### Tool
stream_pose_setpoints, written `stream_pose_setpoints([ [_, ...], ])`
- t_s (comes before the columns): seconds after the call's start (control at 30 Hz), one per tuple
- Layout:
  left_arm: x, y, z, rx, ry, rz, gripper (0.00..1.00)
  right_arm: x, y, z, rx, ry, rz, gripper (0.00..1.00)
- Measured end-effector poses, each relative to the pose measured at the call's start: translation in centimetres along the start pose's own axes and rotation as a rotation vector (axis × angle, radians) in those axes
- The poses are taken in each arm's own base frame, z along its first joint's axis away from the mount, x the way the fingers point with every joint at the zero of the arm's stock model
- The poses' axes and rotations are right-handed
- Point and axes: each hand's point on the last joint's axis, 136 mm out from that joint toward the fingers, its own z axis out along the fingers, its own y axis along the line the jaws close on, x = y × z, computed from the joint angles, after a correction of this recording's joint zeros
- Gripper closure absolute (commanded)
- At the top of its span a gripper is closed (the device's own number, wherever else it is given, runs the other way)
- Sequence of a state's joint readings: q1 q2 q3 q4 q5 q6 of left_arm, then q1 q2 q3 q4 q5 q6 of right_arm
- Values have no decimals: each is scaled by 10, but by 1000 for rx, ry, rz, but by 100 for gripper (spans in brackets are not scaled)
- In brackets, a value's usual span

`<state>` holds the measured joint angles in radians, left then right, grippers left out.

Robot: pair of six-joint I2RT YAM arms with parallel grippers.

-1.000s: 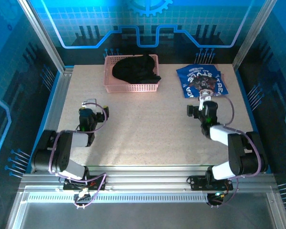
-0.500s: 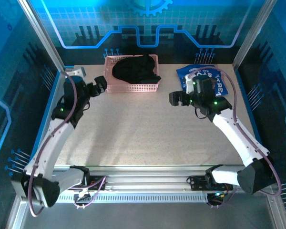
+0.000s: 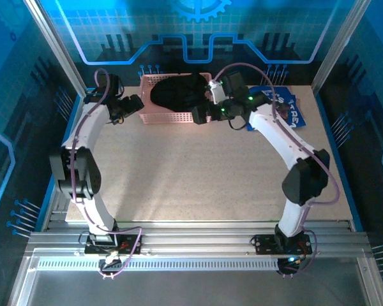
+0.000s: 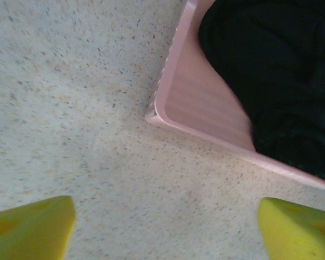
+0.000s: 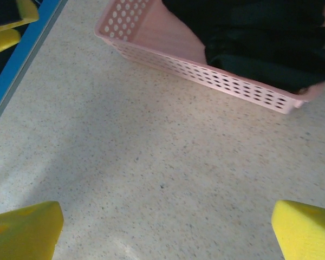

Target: Fold and stack the t-shirts

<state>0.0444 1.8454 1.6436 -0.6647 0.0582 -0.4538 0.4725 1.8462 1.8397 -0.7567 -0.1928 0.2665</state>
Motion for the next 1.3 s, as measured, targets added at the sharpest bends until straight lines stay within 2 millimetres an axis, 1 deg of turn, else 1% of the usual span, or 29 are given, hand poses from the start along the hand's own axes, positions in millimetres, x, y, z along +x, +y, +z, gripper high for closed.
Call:
stream_pose_setpoints([
  [0.03, -1, 0, 9, 8, 16, -5, 29, -4, 3, 7, -9, 7, 8, 1],
  [0.17, -2, -2, 41, 27, 58, -15, 34, -20, 12, 33, -39, 17, 39, 2],
  [0.23, 1, -1, 55, 28, 80, -22, 38, -27, 15, 42, -43, 21, 49, 2],
  [0.33, 6, 4, 70, 15, 105, -32, 42, -39, 20, 53, -49, 17, 53, 3],
  [0.4, 9, 8, 76, 5, 117, -34, 43, -42, 21, 56, -51, 18, 55, 3],
  [0.57, 10, 15, 82, -20, 109, -33, 44, -40, 20, 62, -48, 34, 69, 3],
  [0.67, 22, 25, 89, -47, 129, -37, 46, -39, 19, 66, -45, 42, 75, 3],
  [0.7, 28, 30, 92, -60, 141, -40, 48, -39, 18, 67, -43, 44, 75, 2],
  [0.8, 42, 40, 97, -82, 175, -45, 59, -41, 15, 71, -30, 39, 82, 2],
  [0.93, 51, 46, 100, -93, 196, -37, 71, -41, 12, 75, -17, 39, 96, 2],
  [1.07, 64, 53, 103, -105, 220, -36, 78, -42, 8, 82, -3, 39, 99, 2],
  [1.17, 73, 58, 101, -109, 229, -38, 78, -39, 5, 88, 5, 49, 102, 2],
  [1.23, 76, 58, 95, -94, 218, -46, 78, -38, 4, 90, 6, 52, 103, 2],
  [1.27, 76, 55, 89, -81, 210, -54, 76, -38, 4, 90, 6, 54, 103, 2],
  [1.3, 73, 51, 84, -67, 198, -59, 70, -38, 4, 90, 6, 53, 103, 2],
])
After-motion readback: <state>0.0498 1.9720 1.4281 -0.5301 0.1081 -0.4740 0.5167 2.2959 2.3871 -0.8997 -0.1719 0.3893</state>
